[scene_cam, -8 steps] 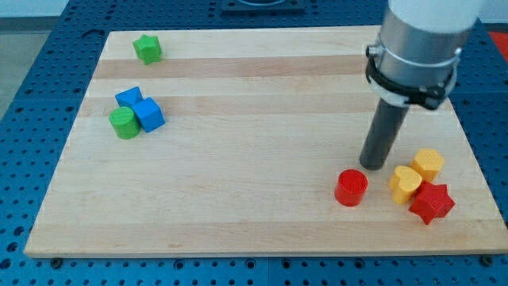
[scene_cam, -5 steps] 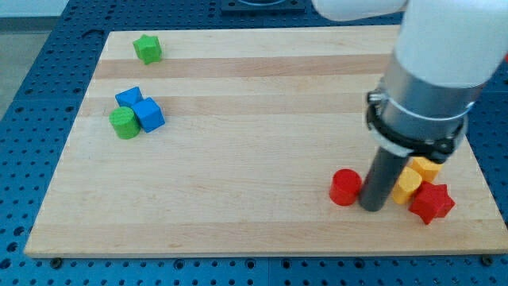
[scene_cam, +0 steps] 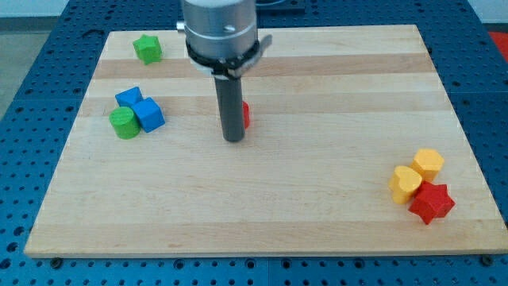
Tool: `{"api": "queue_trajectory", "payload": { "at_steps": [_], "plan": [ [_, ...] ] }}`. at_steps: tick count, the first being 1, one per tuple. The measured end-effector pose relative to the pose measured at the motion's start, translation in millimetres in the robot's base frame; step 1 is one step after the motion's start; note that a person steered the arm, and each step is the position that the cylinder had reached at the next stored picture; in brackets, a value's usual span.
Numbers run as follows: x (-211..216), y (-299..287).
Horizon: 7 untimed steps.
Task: Push the red circle to the left and up towards the top
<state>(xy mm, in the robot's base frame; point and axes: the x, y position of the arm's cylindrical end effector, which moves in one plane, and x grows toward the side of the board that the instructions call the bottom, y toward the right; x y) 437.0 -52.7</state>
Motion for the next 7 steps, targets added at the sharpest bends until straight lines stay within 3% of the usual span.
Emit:
{"api": "queue_trajectory", "payload": {
  "at_steps": [2, 4, 6, 7],
  "plan": [
    [-62, 12],
    [-89, 55],
    [-114, 3],
    [-128, 21]
  ]
}}
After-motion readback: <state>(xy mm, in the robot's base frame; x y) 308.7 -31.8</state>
